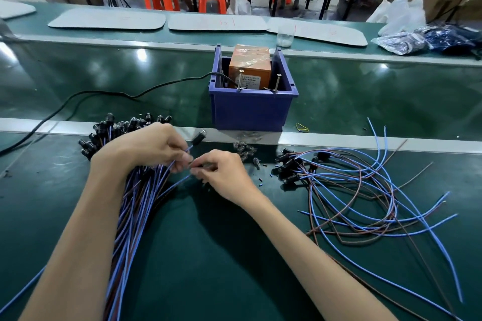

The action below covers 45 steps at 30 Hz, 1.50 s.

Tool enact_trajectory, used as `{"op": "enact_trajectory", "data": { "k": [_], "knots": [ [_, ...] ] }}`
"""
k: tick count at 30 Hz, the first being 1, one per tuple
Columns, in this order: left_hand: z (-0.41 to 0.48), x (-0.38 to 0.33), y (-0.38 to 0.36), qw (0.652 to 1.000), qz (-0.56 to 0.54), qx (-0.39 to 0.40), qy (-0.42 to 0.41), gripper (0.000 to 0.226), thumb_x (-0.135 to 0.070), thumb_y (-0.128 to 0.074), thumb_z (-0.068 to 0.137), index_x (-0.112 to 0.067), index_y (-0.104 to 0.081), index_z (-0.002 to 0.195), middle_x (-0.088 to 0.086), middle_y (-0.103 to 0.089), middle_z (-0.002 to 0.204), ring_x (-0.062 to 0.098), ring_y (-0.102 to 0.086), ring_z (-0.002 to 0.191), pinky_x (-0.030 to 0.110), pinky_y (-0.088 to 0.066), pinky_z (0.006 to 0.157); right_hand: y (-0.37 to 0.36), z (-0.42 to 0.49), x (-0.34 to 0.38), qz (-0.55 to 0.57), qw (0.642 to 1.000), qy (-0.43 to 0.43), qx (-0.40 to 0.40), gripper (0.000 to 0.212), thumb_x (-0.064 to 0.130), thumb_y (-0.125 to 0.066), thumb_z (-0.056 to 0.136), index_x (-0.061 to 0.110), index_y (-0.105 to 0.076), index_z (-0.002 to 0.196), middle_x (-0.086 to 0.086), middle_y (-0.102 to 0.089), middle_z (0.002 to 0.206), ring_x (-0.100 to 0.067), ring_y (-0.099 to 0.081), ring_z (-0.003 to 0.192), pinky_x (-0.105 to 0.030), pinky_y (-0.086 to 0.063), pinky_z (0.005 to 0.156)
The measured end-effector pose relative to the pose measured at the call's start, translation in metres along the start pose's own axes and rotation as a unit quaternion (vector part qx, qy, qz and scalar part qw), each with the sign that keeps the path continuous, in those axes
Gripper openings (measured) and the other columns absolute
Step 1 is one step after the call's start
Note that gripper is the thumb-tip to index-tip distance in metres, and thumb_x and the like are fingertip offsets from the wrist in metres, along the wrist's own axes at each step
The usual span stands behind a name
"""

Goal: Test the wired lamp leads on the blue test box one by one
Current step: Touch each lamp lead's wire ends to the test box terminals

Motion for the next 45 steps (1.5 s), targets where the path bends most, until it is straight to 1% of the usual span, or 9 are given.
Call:
{"op": "enact_trajectory", "data": {
  "k": [6, 11, 15, 19, 23, 26, 30, 41, 45],
  "knots": [
    [0.012, -0.031, 0.006, 0.985, 0.002, -0.159, -0.064, 0.026, -0.024, -0.061, 0.091, -0.026, -0.066, 0.065, -0.009, -0.063, 0.056, 0.008, -0.059, 0.058, 0.027, -0.049, 0.067, -0.008, -0.004, 0.002, 0.081, 0.996, -0.021, 0.040, 0.023, 0.010, -0.064, 0.090, 0.004, -0.070, 0.111, -0.005, -0.066, 0.120, -0.017, -0.071, 0.077, -0.024, -0.056, 0.068],
    [0.014, -0.052, -0.006, 0.970, 0.011, -0.210, -0.117, 0.014, -0.025, -0.065, 0.090, -0.017, -0.077, 0.087, 0.001, -0.067, 0.077, 0.025, -0.059, 0.075, 0.037, -0.049, 0.069, 0.026, -0.003, 0.014, 0.294, 0.954, -0.049, 0.024, 0.016, 0.022, -0.055, 0.082, 0.011, -0.066, 0.085, 0.002, -0.069, 0.071, -0.006, -0.061, 0.053, -0.017, -0.038, 0.044],
    [0.014, -0.055, -0.011, 0.961, 0.031, -0.226, -0.155, 0.012, -0.015, -0.066, 0.087, -0.012, -0.077, 0.089, 0.000, -0.060, 0.084, 0.023, -0.057, 0.075, 0.042, -0.048, 0.072, 0.030, -0.003, 0.017, 0.396, 0.912, -0.093, 0.045, 0.036, 0.049, -0.046, 0.090, 0.019, -0.065, 0.092, -0.002, -0.068, 0.082, -0.013, -0.058, 0.057, -0.021, -0.038, 0.049],
    [0.006, -0.042, -0.033, 0.959, 0.080, -0.203, -0.181, 0.025, -0.011, -0.066, 0.084, -0.007, -0.070, 0.109, 0.006, -0.058, 0.112, 0.021, -0.051, 0.098, 0.035, -0.041, 0.095, 0.027, -0.001, 0.017, 0.376, 0.911, -0.169, -0.024, 0.037, 0.044, -0.048, 0.098, 0.017, -0.069, 0.082, -0.001, -0.068, 0.068, -0.011, -0.059, 0.054, -0.023, -0.047, 0.053],
    [-0.012, -0.014, -0.072, 0.987, 0.010, -0.139, -0.075, 0.076, -0.029, -0.059, 0.094, -0.003, -0.017, 0.151, 0.006, -0.047, 0.141, 0.022, -0.042, 0.131, 0.014, -0.023, 0.103, 0.030, 0.000, 0.015, 0.175, 0.971, -0.133, -0.094, 0.048, 0.037, -0.043, 0.101, 0.022, -0.062, 0.060, -0.006, -0.068, 0.068, -0.013, -0.061, 0.055, -0.020, -0.046, 0.051],
    [-0.027, 0.004, -0.083, 0.974, 0.137, -0.151, -0.101, 0.072, -0.051, -0.047, 0.093, -0.004, -0.034, 0.147, 0.006, -0.053, 0.137, 0.022, -0.047, 0.128, 0.026, -0.031, 0.106, 0.036, 0.003, 0.012, 0.083, 0.981, -0.116, -0.133, 0.054, 0.038, -0.039, 0.102, 0.025, -0.058, 0.053, 0.003, -0.061, 0.053, -0.005, -0.054, 0.050, -0.025, -0.044, 0.066],
    [-0.038, 0.010, -0.076, 0.967, 0.181, -0.131, -0.126, 0.061, -0.047, -0.026, 0.090, -0.013, -0.059, 0.129, -0.004, -0.053, 0.138, 0.021, -0.053, 0.124, 0.031, -0.033, 0.110, 0.065, 0.011, 0.006, 0.144, 0.955, -0.148, -0.214, 0.053, 0.036, -0.037, 0.103, 0.019, -0.055, 0.057, 0.008, -0.050, 0.043, -0.007, -0.046, 0.043, -0.024, -0.036, 0.054],
    [-0.069, 0.014, -0.074, 0.910, 0.371, -0.129, -0.130, 0.072, -0.035, -0.040, 0.062, -0.003, -0.066, 0.121, 0.013, -0.059, 0.133, 0.030, -0.050, 0.129, 0.050, -0.022, 0.108, 0.154, 0.004, 0.000, 0.226, 0.879, -0.130, -0.399, 0.051, 0.028, -0.039, 0.102, 0.015, -0.047, 0.054, 0.012, -0.039, 0.033, -0.006, -0.034, 0.033, -0.021, -0.026, 0.042],
    [-0.078, 0.032, -0.063, 0.884, 0.430, -0.125, -0.134, 0.087, -0.033, -0.067, 0.037, -0.009, -0.067, 0.121, 0.011, -0.057, 0.135, 0.037, -0.049, 0.127, 0.045, -0.014, 0.109, 0.179, -0.001, 0.000, 0.247, 0.849, -0.126, -0.449, 0.050, 0.025, -0.039, 0.102, 0.014, -0.044, 0.053, 0.011, -0.036, 0.032, -0.006, -0.031, 0.028, -0.019, -0.023, 0.036]
  ]
}}
Point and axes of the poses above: each hand's wrist, its own z-axis towards the middle knuckle, its own y-axis out of the back of the hand, x = y × z, the point moved 2 cm from there along z, towards the middle knuckle
